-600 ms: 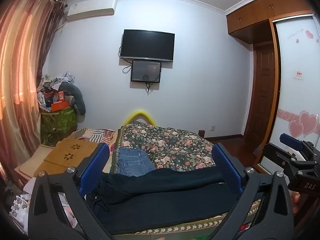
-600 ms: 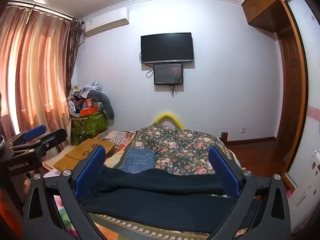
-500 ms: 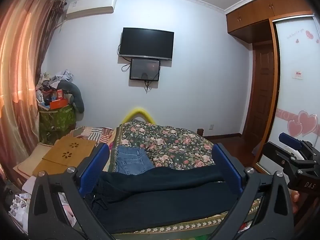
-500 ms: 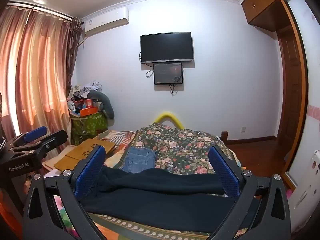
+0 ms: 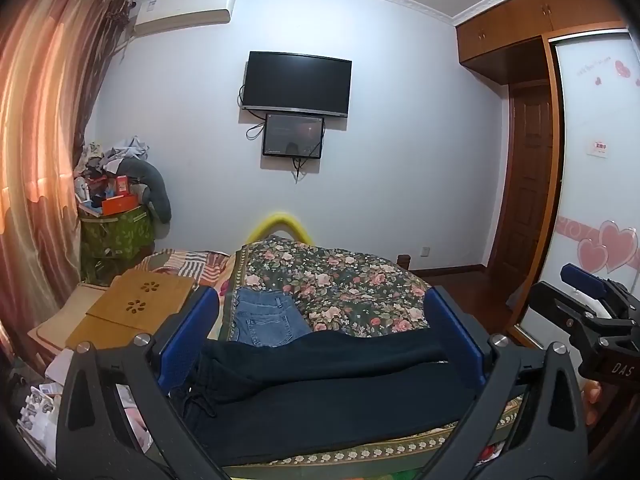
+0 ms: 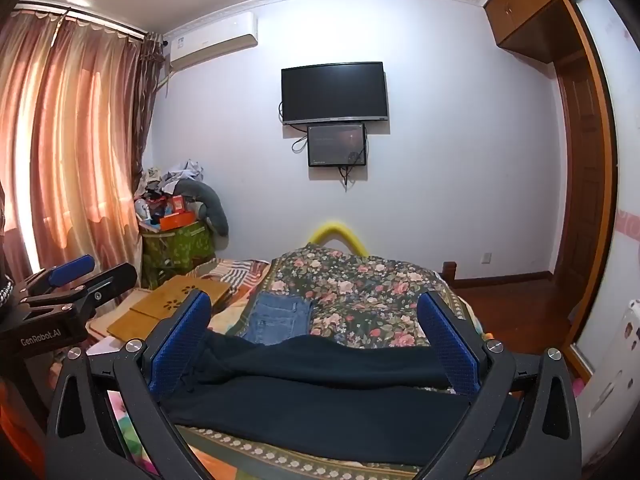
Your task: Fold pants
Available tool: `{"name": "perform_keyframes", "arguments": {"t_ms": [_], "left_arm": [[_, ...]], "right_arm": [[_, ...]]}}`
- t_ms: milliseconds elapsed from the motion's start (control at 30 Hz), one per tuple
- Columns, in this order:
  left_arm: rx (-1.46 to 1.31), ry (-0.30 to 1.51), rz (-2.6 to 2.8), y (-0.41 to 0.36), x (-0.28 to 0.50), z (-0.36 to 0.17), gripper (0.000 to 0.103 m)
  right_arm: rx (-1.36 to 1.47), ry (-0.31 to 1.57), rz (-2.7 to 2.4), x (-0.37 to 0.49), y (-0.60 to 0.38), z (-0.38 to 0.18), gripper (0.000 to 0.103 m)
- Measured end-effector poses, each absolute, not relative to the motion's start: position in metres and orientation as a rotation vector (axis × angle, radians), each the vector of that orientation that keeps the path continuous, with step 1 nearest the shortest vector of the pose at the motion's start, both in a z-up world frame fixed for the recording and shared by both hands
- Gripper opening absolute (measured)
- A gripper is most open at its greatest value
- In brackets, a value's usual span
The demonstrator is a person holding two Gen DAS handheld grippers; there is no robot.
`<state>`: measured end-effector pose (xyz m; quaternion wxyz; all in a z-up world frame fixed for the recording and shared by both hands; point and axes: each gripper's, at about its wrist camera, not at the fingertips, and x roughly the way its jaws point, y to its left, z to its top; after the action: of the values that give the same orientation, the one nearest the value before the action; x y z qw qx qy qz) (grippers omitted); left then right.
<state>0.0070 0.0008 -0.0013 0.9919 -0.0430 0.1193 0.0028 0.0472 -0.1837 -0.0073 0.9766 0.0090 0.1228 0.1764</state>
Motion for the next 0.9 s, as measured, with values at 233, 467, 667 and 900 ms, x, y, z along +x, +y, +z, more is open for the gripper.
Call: {"name": "perform_keyframes", "arguments": {"t_ms": [233,467,667,900], "left_arm": [[-0.091,0.241,0.011,0.0014,0.0079,-0.0034,0.103],[-0.094,0.247,0.010,0.0028,0.0096,-0.0040,0.103],[-0.096,0.252,0.009,0.0042,0.0104,-0.0053,0.103],[-0.100,0.257,0.008,0.0053,0.0137,-0.0046,0.103]], "right_arm": [[0.019,0.253,0.357,0.0510,-0.1795,-0.0122,0.102],[0.018,0.259,0.360,0.0529,-0.1770,-0.0130,0.102],[0.016,0.263,0.360,0.0544,-0.1757,-0.0129,0.102],[0.017,0.265,0.358,0.0569,-0.1774,-0.0139,0.102]]}}
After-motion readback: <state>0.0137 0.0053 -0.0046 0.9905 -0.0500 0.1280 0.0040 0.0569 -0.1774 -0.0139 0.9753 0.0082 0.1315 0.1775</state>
